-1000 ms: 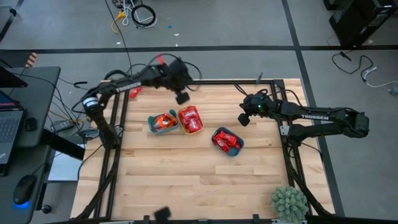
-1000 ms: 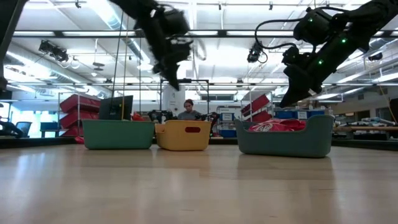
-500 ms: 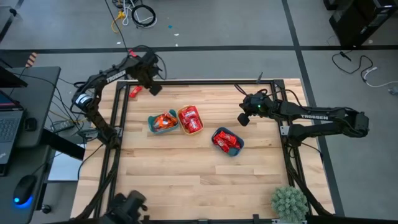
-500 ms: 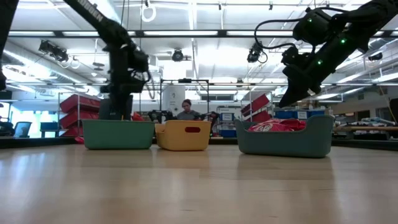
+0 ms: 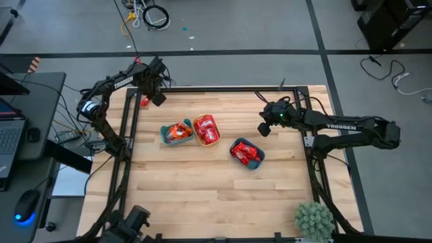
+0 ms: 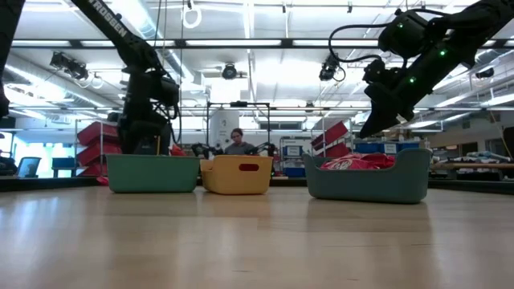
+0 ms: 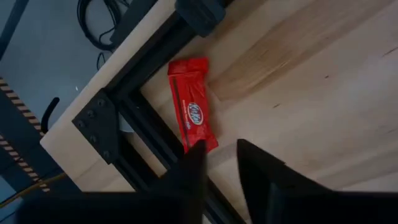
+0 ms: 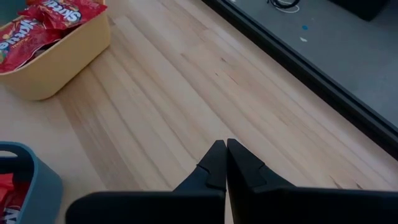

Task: Sort candy
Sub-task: Put the dark red candy into the blue bin, then move the blue bin to the top of the table

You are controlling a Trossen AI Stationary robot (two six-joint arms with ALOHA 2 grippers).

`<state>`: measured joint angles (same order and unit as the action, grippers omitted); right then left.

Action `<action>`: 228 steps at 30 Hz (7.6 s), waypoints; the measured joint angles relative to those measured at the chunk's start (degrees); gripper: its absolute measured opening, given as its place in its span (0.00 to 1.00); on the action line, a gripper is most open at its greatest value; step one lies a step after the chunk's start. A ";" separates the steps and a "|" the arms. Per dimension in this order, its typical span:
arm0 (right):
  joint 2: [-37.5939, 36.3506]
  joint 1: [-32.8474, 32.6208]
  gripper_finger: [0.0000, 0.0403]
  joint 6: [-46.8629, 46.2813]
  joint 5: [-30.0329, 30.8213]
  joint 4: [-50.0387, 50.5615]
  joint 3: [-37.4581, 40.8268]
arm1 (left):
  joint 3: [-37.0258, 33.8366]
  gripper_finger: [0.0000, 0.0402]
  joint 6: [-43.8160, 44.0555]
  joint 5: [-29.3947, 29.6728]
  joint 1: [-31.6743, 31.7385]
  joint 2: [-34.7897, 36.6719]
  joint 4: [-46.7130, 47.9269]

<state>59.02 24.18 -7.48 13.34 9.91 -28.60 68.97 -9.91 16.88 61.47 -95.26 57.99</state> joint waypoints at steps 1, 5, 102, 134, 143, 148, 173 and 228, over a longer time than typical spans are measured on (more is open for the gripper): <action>0.00 0.00 0.00 0.02 -0.01 0.00 0.00 | 0.00 0.25 0.00 0.00 0.00 0.00 -0.09; 0.00 0.00 0.00 0.12 -1.09 0.02 0.00 | 0.00 0.40 2.76 0.07 0.07 -0.45 -0.30; -0.07 -1.01 0.00 -2.65 0.70 4.05 -0.02 | 14.73 0.13 -24.72 -30.49 -55.86 -19.54 -49.50; -0.07 -11.78 0.00 -2.64 -21.36 -5.49 -0.02 | -4.00 0.01 -13.11 -22.26 -47.14 -1.57 -62.91; 0.72 -23.26 0.00 -5.93 -21.81 -9.52 -0.02 | -27.86 0.01 -4.81 -21.71 -45.58 20.23 -84.95; 6.99 -26.36 0.00 -8.44 -21.40 -11.48 -1.35 | -35.93 0.01 0.61 -21.51 -45.40 29.21 -90.91; 13.54 -26.73 0.00 -19.60 -10.84 8.26 -10.93 | -43.04 0.01 5.46 -22.28 -44.92 34.67 -94.51; 30.23 -1.17 0.00 -8.05 -4.43 -7.39 -9.60 | -42.99 0.01 7.32 -22.01 -44.94 34.58 -92.44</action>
<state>89.25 23.01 -15.53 8.92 2.53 -38.20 25.98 -2.59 -5.13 16.53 -60.69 -34.46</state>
